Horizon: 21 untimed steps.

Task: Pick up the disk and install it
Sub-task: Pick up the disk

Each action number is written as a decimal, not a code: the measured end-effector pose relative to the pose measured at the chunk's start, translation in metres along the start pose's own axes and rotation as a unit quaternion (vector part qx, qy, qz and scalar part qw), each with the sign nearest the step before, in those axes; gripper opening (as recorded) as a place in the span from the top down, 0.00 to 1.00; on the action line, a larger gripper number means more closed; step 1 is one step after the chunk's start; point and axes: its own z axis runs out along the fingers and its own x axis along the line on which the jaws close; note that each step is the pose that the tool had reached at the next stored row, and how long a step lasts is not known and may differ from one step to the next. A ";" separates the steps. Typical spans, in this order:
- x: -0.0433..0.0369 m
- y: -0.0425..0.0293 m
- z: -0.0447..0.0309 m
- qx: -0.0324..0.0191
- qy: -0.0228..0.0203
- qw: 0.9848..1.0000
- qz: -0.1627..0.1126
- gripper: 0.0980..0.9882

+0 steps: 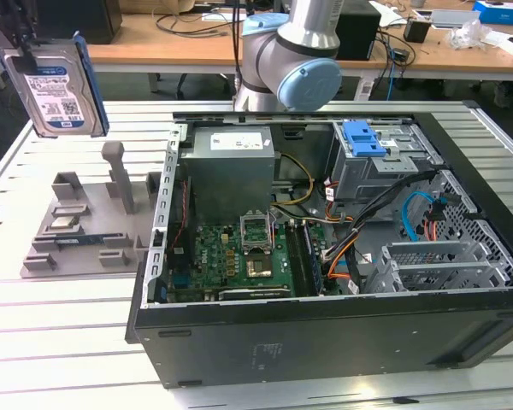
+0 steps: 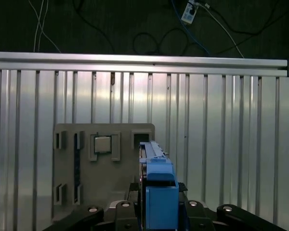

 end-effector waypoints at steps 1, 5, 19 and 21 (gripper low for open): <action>0.0000 0.0000 -0.0015 0.000 0.000 1.000 0.000 0.70; -0.0002 0.0002 -0.0092 0.000 0.000 1.000 0.000 0.70; -0.0009 0.0009 -0.0359 0.000 0.000 1.000 0.000 0.70; -0.0011 0.0010 -0.0395 0.000 0.000 1.000 0.000 0.70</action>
